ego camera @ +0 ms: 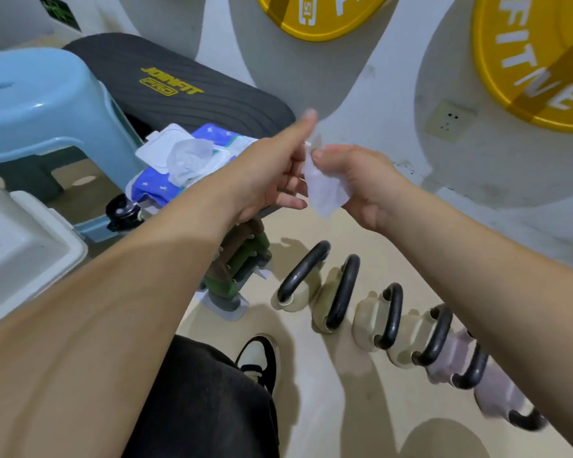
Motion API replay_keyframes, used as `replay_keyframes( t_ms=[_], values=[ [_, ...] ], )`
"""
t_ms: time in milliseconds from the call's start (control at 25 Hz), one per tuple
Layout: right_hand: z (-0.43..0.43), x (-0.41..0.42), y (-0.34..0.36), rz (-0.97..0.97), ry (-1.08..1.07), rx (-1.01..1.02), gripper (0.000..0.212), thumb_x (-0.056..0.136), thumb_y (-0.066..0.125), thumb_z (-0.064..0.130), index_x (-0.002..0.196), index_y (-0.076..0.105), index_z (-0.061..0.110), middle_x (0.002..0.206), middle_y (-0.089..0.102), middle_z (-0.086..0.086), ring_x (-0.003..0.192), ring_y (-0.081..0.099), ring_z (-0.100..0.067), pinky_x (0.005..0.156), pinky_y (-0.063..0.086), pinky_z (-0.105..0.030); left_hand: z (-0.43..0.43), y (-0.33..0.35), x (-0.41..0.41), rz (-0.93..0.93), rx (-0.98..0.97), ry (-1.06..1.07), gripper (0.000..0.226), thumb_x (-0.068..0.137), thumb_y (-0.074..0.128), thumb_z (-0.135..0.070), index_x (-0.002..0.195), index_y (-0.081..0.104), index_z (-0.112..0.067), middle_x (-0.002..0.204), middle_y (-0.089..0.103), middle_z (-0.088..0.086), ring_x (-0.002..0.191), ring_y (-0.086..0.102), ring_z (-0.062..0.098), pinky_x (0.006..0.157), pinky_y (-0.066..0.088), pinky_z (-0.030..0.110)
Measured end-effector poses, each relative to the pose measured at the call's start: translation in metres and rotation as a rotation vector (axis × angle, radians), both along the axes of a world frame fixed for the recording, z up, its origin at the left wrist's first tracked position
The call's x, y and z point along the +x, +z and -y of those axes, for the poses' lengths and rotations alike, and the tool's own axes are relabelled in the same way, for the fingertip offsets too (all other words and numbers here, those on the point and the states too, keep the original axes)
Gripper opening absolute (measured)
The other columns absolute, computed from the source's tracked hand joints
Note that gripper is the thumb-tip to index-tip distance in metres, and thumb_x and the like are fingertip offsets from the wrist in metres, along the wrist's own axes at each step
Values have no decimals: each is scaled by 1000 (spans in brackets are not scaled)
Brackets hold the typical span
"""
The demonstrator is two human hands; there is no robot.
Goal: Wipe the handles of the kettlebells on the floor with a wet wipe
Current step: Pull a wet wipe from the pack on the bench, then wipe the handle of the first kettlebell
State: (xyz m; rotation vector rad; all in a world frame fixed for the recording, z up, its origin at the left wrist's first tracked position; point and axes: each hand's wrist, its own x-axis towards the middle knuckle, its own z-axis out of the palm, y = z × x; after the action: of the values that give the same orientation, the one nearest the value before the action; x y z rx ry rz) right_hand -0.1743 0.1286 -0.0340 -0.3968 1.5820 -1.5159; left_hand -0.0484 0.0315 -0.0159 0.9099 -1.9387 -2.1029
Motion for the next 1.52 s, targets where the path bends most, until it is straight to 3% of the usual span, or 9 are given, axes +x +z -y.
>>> replay_keyframes(
  t_ms=[160,360,600,800,960,1120,1280,1400,1520],
  values=[
    [-46,-17,-11,-9,-194,37,25,83,77,11,108,72,7,97,79,-14,86,77,-31,78,64,-45,-37,-14,-30,-30,-72,-192,39,91,71,-42,116,73,-11,109,77,13,102,75,29,85,59,42],
    [-95,-46,-32,14,-297,80,14,83,71,6,96,74,11,83,72,-4,66,66,-21,55,56,-28,-58,-22,-68,44,13,28,25,102,55,-23,114,71,-8,107,76,12,93,74,31,79,63,41],
    [-96,-58,-66,-29,-202,271,18,91,66,2,108,62,6,82,63,-15,49,56,-22,52,54,-32,-51,-48,-78,201,-108,111,26,99,60,-33,117,69,-17,108,76,5,97,73,25,60,55,29],
    [-64,-78,-100,-415,264,559,13,97,56,17,101,61,6,87,66,-18,66,62,-30,58,51,-34,-30,-88,-82,384,-211,155,29,98,55,-35,118,65,-17,104,70,5,90,68,28,59,54,30],
    [-42,-89,-158,-715,423,610,31,95,61,32,113,66,8,100,66,-8,86,60,-26,75,47,-32,-20,-143,-80,425,-319,215,26,101,48,-29,94,65,-12,73,55,4,70,53,26,59,46,31],
    [-28,-98,-200,-776,571,645,51,98,60,41,142,56,16,144,57,-6,131,54,-28,108,44,-35,1,-167,-88,413,-926,190,42,103,44,-27,63,40,-18,69,44,4,73,44,27,66,33,34],
    [-27,-108,-210,-760,591,613,41,100,57,24,137,61,7,143,60,-9,132,54,-28,113,41,-37,-22,-211,-81,342,-1265,-42,14,94,47,-11,90,59,-5,93,55,19,85,56,36,71,45,45],
    [-30,-95,-217,-770,648,611,32,98,49,13,123,69,6,123,68,-17,106,61,-28,92,48,-32,-53,-253,-55,464,-958,-376,37,94,46,-2,130,53,-3,124,52,23,114,56,38,91,48,42],
    [-28,-84,-209,-791,719,641,39,97,45,9,129,68,14,127,66,-10,109,58,-27,89,47,-31,-57,-261,-34,386,-904,-319,39,100,46,-11,138,44,-1,136,48,21,126,50,38,95,44,38]
  ],
)
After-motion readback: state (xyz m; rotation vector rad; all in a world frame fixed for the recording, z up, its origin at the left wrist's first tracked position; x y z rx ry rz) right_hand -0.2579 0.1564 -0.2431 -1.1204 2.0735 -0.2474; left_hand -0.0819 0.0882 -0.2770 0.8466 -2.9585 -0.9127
